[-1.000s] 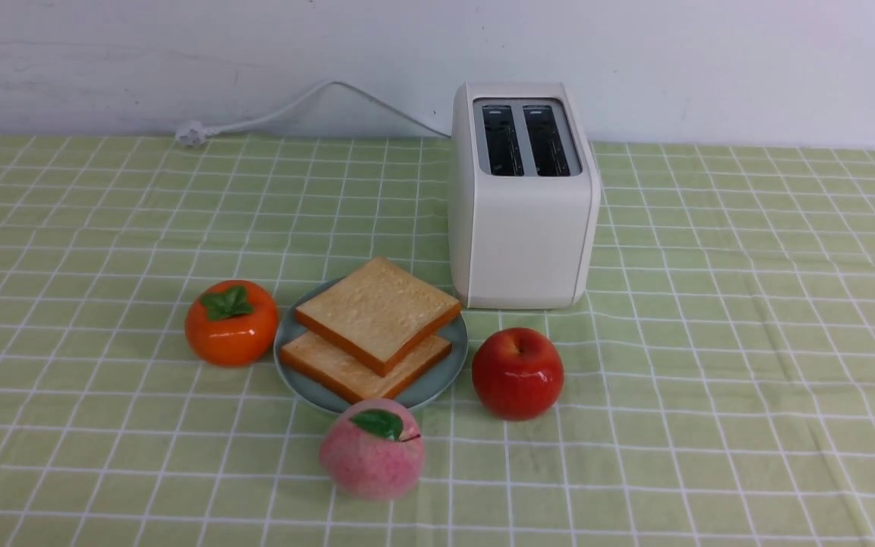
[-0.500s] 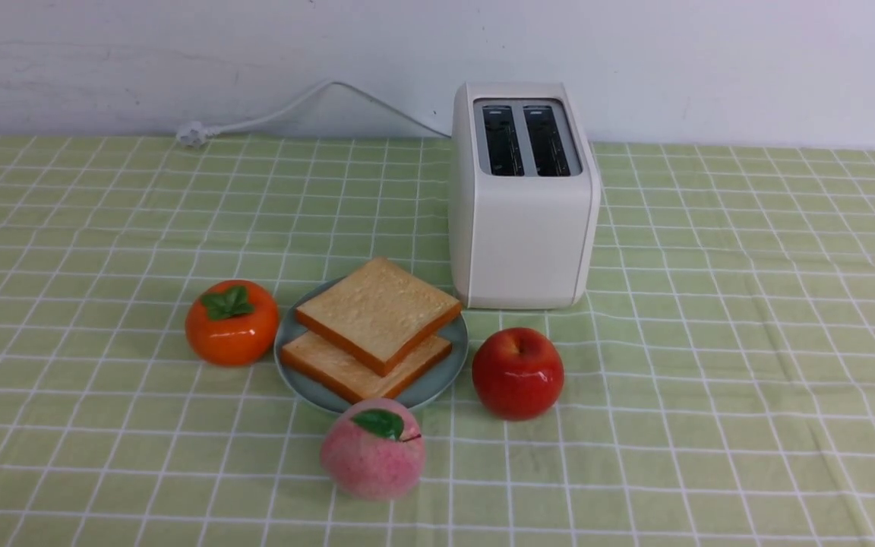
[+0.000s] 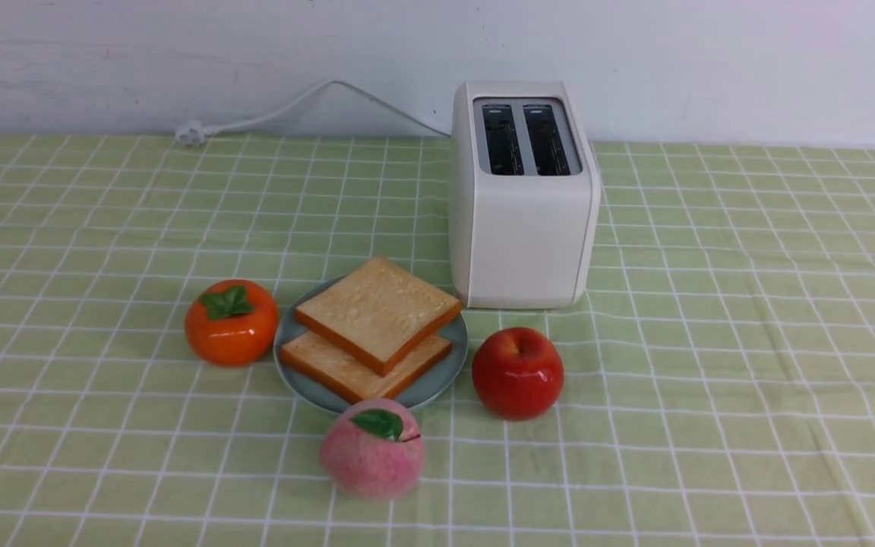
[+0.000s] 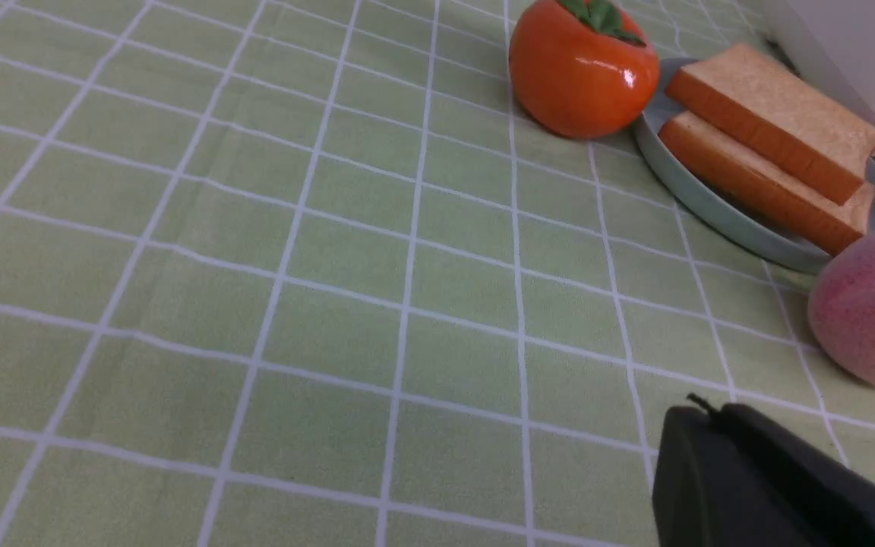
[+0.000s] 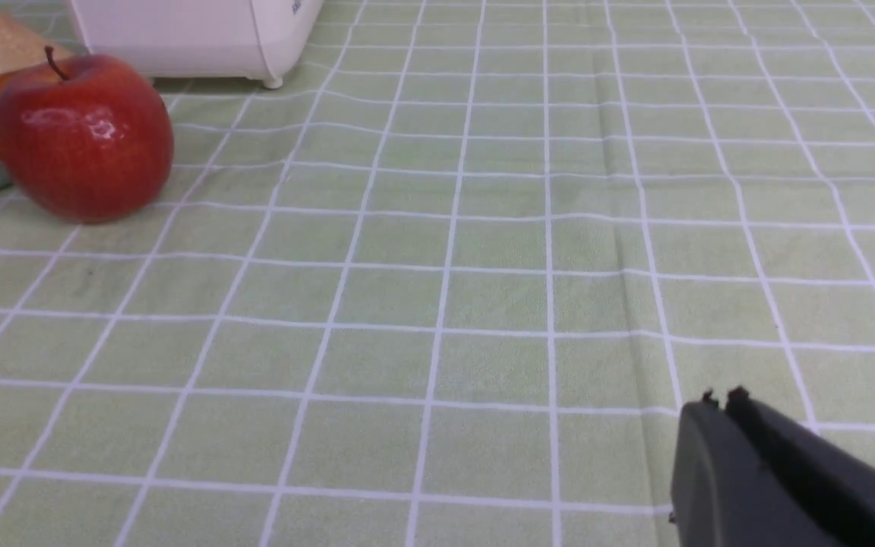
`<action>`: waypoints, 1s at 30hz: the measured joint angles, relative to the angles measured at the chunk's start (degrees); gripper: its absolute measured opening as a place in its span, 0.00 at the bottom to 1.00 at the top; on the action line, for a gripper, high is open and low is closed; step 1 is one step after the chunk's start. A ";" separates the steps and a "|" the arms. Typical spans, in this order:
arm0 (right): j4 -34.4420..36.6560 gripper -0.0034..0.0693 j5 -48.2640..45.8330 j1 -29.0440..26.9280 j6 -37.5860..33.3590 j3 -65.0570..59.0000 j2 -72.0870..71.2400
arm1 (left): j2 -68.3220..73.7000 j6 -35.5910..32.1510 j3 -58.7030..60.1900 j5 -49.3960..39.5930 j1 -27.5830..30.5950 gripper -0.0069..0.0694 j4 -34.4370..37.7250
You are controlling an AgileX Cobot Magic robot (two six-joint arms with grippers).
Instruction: Take toasted bread from bread machine on green coffee tablecloth place on plate.
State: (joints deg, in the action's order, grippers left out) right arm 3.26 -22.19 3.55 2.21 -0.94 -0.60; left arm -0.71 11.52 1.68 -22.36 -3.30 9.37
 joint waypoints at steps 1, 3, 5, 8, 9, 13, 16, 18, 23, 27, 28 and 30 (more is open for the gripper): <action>0.00 0.06 0.00 0.00 0.00 0.00 0.00 | 0.00 0.00 0.00 0.00 0.00 0.07 0.04; 0.00 0.06 0.00 0.00 0.00 0.00 0.00 | 0.00 0.00 0.00 0.00 0.00 0.07 0.04; 0.00 0.06 0.00 0.00 0.00 0.00 0.00 | 0.00 0.00 0.00 0.06 0.00 0.07 0.04; 0.00 0.07 0.00 0.00 0.00 0.00 0.00 | 0.00 0.06 0.00 0.11 0.00 0.07 0.04; 0.00 0.07 0.00 0.00 0.00 0.00 0.00 | 0.00 0.06 0.00 0.18 0.00 0.07 0.04; 0.00 0.07 0.00 0.00 0.00 0.00 0.00 | 0.00 0.12 0.00 0.18 0.00 0.07 0.04; 0.00 0.07 0.00 0.00 0.00 0.00 0.00 | 0.00 0.17 0.00 0.18 0.00 0.07 0.04; 0.00 0.07 0.00 0.00 0.00 0.00 0.00 | 0.00 0.16 0.00 0.18 0.00 0.07 0.04; 0.00 0.08 0.00 0.00 0.00 0.00 0.00 | 0.00 0.16 0.00 0.18 0.00 0.07 0.04; 0.00 0.08 0.00 0.00 0.00 0.00 0.00 | 0.00 0.16 0.00 0.18 0.00 0.07 0.04; 0.00 0.08 0.00 0.00 0.00 0.00 0.00 | 0.00 0.16 0.00 0.18 0.00 0.07 0.04; 0.00 0.09 0.00 0.00 0.00 0.00 0.00 | 0.00 0.16 0.00 0.18 0.00 0.07 0.04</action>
State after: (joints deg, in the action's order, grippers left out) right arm 3.26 -22.19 3.55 2.21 -0.94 -0.60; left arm -0.71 11.68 1.68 -22.18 -3.30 9.41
